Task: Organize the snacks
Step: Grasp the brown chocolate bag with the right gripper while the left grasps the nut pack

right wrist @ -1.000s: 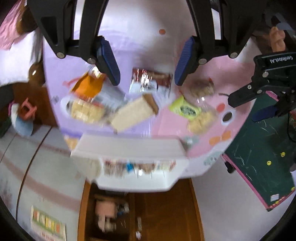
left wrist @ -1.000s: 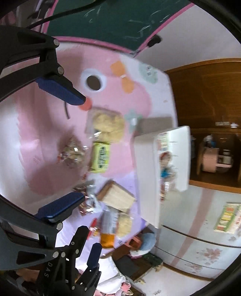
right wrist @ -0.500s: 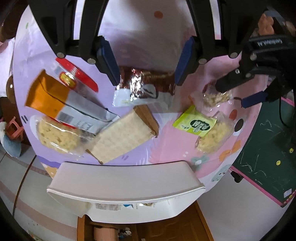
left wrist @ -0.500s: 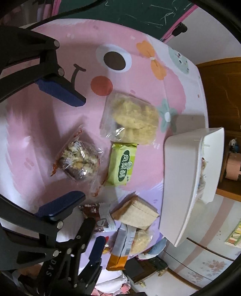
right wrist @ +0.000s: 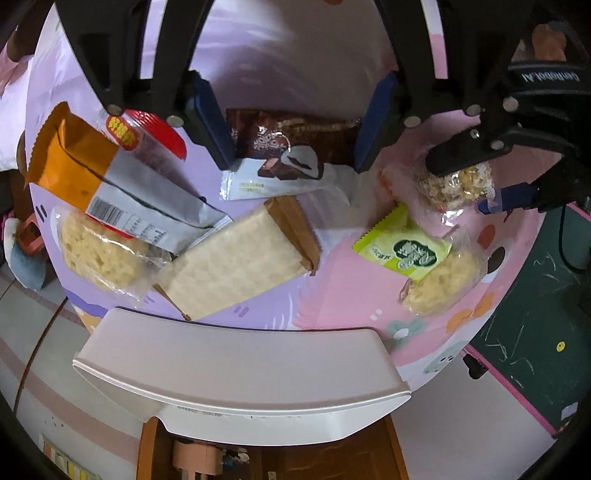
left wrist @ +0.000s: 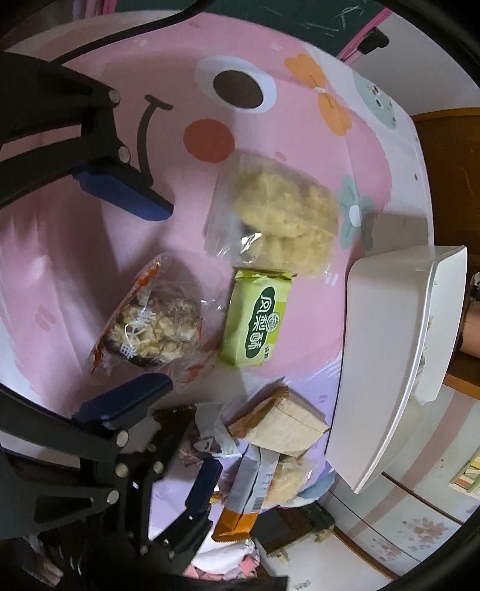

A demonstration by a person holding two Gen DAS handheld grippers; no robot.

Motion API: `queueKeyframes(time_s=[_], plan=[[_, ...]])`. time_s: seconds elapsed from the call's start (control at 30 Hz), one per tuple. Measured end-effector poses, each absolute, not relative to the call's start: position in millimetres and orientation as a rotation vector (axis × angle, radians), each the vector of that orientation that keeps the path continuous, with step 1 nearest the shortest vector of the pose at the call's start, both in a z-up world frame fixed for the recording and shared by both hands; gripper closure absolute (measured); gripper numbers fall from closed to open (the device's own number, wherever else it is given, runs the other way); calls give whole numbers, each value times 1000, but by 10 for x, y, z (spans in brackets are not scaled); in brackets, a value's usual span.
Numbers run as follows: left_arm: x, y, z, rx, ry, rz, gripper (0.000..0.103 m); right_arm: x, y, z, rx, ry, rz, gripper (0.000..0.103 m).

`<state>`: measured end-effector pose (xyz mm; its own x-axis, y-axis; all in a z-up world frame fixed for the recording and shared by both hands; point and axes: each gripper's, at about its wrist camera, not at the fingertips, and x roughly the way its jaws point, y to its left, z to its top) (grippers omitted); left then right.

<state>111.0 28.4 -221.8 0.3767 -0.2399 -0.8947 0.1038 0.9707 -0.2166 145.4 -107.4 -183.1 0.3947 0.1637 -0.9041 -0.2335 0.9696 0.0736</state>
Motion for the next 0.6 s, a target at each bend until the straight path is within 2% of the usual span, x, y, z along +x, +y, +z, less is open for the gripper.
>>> queueKeyframes(time_s=[0.1, 0.13, 0.27, 0.3, 0.33, 0.4, 0.5, 0.6], plan=[[1102, 271, -2206, -126, 1151, -219, 41, 1404, -1032, -1842, -116, 1129, 254, 28], [1102, 270, -2203, -136, 1148, -234, 49, 1389, -999, -1845, -147, 1125, 252, 28], [1086, 263, -2207, -150, 1139, -250, 55, 1376, -994, -1839, -160, 1110, 260, 31], [1080, 263, -2205, -153, 1134, -251, 55, 1368, -989, -1825, -166, 1101, 272, 42], [1073, 259, -2206, -153, 1129, -249, 57, 1360, -976, -1807, -172, 1088, 288, 62], [1058, 251, -2202, -141, 1121, -247, 57, 1353, -964, -1790, -172, 1085, 309, 83], [1023, 226, -2180, -120, 1111, -242, 58, 1337, -982, -1783, -150, 1085, 329, 91], [964, 214, -2145, -125, 1110, -248, 58, 1315, -1023, -1765, -103, 1099, 354, 93]])
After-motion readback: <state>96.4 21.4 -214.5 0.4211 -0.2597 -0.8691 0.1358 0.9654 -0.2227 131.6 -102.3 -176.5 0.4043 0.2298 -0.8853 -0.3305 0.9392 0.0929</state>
